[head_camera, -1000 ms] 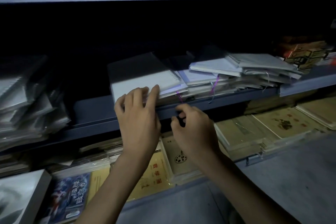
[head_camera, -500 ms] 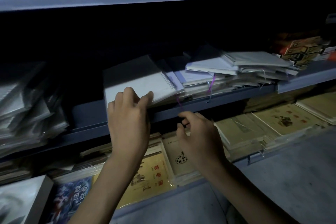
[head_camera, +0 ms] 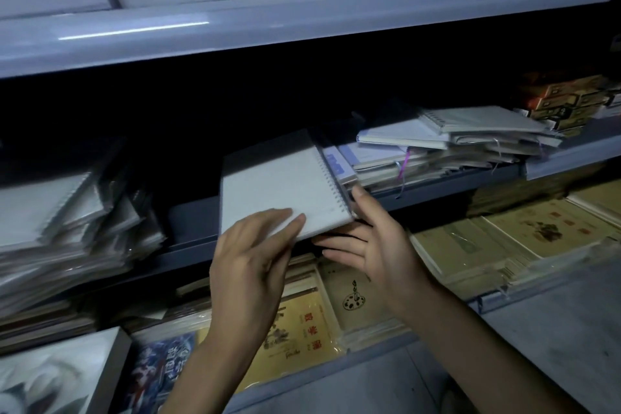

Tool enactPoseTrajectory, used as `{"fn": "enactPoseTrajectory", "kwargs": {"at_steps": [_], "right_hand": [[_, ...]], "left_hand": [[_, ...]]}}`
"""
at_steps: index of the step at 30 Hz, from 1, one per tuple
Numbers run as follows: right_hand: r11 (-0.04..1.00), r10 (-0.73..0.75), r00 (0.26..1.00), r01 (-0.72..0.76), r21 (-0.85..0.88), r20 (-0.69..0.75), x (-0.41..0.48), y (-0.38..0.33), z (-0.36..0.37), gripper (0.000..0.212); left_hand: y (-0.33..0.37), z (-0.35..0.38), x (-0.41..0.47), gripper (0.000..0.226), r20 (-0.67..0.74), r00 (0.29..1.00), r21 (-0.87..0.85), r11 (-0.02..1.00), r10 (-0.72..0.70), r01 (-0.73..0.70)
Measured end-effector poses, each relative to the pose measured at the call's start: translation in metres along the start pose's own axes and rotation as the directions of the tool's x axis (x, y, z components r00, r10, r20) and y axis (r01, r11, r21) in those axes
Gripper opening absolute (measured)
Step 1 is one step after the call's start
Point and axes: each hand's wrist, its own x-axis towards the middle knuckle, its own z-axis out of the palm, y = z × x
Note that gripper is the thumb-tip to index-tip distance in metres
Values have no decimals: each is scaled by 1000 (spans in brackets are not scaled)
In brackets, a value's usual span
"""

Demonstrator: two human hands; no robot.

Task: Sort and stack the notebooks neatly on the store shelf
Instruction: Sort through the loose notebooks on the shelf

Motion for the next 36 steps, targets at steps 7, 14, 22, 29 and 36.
{"fn": "enactPoseTrajectory", "kwargs": {"at_steps": [7,14,22,29,36], "right_hand": [[998,16,983,-26,52,183,-16,2,5,39],[981,106,959,-145,131,264,-25,4,1,54],[964,148,954,-199,179,262,-32,8,-1,68],[960,113,937,-189,208,329,-44,8,16,57],[998,63,956,-64,-7,285,-54,15,50,56]], "left_hand": [[11,-25,-24,39,80,996,-30,999,48,-46],[9,-64,-33,52,159,977,-17,989,-144,149],[4,-90,-28,69,589,436,-475,144,-680,868],[32,-103,-39,25,277,744,-651,452,-608,611],[23,-131,-48,17,153,823,-630,588,-547,508]]}}
